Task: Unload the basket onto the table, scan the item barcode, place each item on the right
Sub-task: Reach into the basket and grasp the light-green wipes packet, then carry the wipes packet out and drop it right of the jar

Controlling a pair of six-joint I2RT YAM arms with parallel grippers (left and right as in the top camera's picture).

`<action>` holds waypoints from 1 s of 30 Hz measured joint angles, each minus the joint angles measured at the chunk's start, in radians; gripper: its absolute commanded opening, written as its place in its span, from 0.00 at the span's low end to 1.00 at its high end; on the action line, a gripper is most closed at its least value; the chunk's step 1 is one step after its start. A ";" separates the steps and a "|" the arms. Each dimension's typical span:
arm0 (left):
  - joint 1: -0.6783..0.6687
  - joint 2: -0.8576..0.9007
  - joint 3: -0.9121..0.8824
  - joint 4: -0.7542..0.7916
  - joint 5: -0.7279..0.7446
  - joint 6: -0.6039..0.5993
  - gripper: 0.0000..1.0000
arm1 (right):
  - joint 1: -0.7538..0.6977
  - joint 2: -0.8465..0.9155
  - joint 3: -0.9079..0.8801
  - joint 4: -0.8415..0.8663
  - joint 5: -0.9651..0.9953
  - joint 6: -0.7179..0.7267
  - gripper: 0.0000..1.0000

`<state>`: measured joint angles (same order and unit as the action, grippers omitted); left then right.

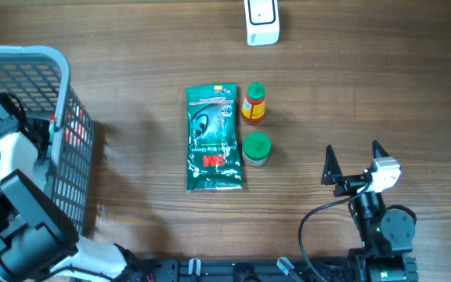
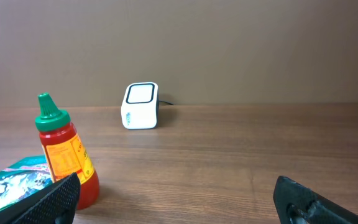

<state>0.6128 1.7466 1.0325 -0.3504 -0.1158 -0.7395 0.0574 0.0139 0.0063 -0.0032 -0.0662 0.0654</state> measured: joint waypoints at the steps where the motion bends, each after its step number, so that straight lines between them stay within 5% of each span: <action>1: 0.000 -0.026 -0.003 -0.034 0.007 0.006 0.04 | 0.000 0.000 0.000 0.000 0.000 0.000 1.00; 10: 0.000 -0.531 0.067 -0.117 0.092 0.032 0.04 | 0.000 0.000 0.000 0.000 0.000 0.000 1.00; 16: -0.080 -0.835 0.079 -0.060 0.444 0.033 0.04 | 0.000 0.000 0.000 0.000 0.000 0.000 1.00; 23: -0.509 -0.841 0.078 0.113 0.666 0.105 0.04 | 0.000 0.000 0.000 0.000 0.000 0.000 1.00; 30: -0.946 -0.594 0.080 0.292 0.623 0.179 0.04 | 0.000 0.000 0.000 0.000 0.000 0.000 1.00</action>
<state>-0.3336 1.1522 1.1122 -0.0586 0.5072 -0.5602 0.0574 0.0139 0.0063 -0.0032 -0.0662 0.0654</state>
